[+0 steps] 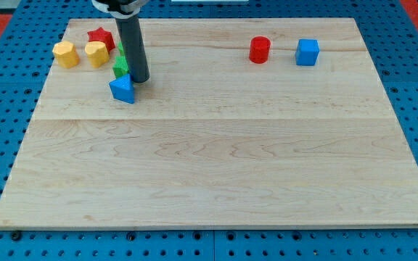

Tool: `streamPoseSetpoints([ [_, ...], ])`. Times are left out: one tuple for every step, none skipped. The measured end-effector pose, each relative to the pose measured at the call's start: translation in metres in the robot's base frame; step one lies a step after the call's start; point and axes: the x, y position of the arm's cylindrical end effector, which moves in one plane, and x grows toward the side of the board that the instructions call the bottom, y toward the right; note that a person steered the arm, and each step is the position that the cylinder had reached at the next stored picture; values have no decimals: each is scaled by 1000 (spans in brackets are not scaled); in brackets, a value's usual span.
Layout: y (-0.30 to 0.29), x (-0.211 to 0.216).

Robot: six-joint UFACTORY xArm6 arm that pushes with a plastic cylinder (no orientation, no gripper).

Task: Slide the blue triangle left a bit

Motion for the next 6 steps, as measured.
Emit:
streamPoseSetpoints([
  [65,23],
  [64,55],
  [5,58],
  [-47,44],
  [-90,34],
  [-117,33],
])
